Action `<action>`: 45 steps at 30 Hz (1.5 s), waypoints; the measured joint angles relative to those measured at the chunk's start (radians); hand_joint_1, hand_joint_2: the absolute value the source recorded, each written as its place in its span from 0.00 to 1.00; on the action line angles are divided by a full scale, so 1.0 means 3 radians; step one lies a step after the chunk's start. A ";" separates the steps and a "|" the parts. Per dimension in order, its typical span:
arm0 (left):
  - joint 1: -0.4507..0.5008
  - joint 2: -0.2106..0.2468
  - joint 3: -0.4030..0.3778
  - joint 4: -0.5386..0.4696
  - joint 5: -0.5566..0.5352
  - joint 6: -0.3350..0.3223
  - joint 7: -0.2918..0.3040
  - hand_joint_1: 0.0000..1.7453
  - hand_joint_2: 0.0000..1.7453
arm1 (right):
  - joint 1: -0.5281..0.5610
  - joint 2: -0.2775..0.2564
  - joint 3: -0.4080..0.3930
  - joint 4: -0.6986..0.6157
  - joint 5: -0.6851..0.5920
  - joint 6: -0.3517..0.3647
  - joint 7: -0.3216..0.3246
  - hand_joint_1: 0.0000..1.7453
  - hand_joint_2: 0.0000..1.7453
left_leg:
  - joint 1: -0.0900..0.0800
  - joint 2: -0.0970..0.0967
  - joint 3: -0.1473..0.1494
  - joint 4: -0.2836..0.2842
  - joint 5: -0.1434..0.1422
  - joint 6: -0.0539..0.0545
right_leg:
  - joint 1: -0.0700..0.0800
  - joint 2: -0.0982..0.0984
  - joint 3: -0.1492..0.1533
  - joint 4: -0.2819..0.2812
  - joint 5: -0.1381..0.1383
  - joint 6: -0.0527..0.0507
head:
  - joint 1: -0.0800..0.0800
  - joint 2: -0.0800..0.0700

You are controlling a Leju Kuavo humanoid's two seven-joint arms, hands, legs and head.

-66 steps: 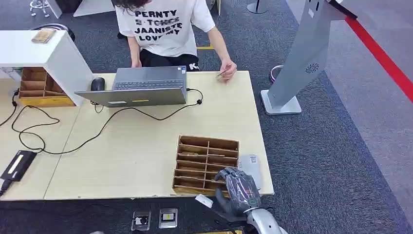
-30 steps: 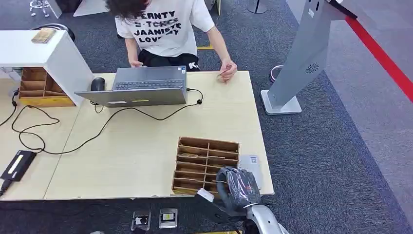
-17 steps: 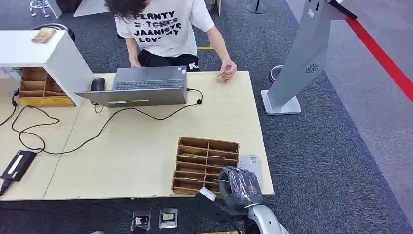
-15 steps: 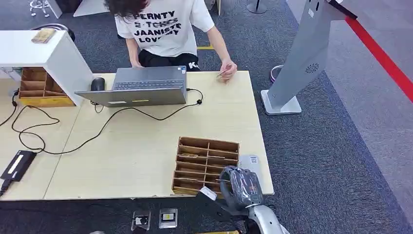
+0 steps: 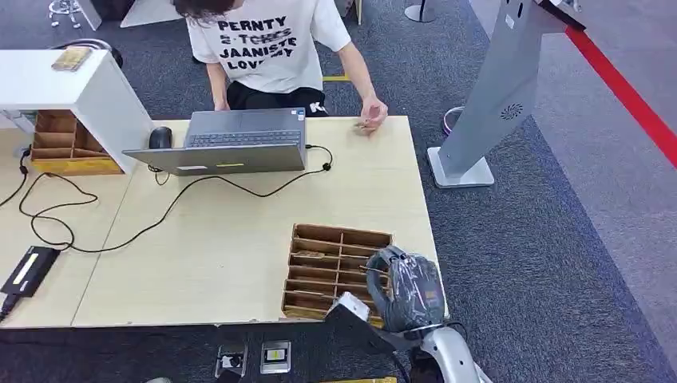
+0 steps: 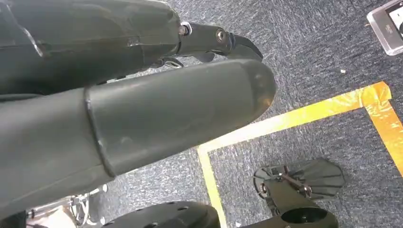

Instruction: Pass the card to the sensor for recognition and then transmit it.

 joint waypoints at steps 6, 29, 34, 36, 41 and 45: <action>0.0005 0.0000 0.0000 0.0000 0.0034 0.0016 0.0000 0.00 0.00 | -0.0057 -0.0008 -0.0056 -0.0177 -0.0037 -0.0057 -0.0038 0.98 1.00 | 0.0000 0.0000 0.0000 0.0000 0.0000 0.0000 | 0.0000 0.0000 0.0000 0.0000 0.0000 0.0000 | 0.0000 0.0000; 0.0010 -0.0006 0.0000 0.0000 0.0032 -0.0005 -0.0003 0.00 0.00 | -0.0160 -0.0038 -0.0140 -0.0453 -0.0060 -0.0285 -0.0135 1.00 1.00 | 0.0000 0.0000 0.0000 0.0000 0.0000 0.0000 | 0.0000 -0.0001 0.0000 0.0000 0.0000 0.0000 | 0.0000 0.0000; 0.0007 -0.0008 0.0000 0.0000 0.0006 -0.0015 0.0003 0.00 0.00 | -0.0189 -0.0037 -0.0139 -0.0466 -0.0065 -0.0287 -0.0221 1.00 1.00 | 0.0000 0.0000 0.0000 0.0000 0.0000 0.0000 | 0.0000 -0.0001 0.0000 0.0000 0.0000 0.0000 | 0.0000 0.0000; 0.0005 -0.0008 0.0000 0.0000 0.0000 -0.0018 0.0006 0.00 0.00 | -0.0210 -0.0037 -0.0139 -0.0466 -0.0072 -0.0285 -0.0244 1.00 1.00 | 0.0000 0.0000 0.0000 0.0000 0.0000 0.0000 | 0.0000 -0.0001 0.0000 0.0000 0.0000 0.0000 | 0.0000 0.0000; -0.0004 -0.0008 -0.0001 0.0000 -0.0028 -0.0037 0.0009 0.00 0.00 | -0.0299 -0.0023 -0.0137 -0.0464 -0.0137 -0.0240 -0.0311 1.00 1.00 | 0.0000 0.0000 -0.0002 0.0000 0.0000 0.0000 | 0.0000 0.0000 0.0001 0.0001 0.0000 0.0000 | 0.0000 0.0000; -0.0045 -0.0016 -0.0004 0.0000 -0.0050 -0.0047 0.0034 0.00 0.00 | -0.0502 0.0056 -0.0122 -0.0402 -0.0309 -0.0192 -0.0480 1.00 1.00 | 0.0000 -0.0001 -0.0002 0.0000 0.0001 0.0000 | 0.0000 -0.0001 0.0001 0.0001 0.0000 0.0000 | 0.0000 0.0000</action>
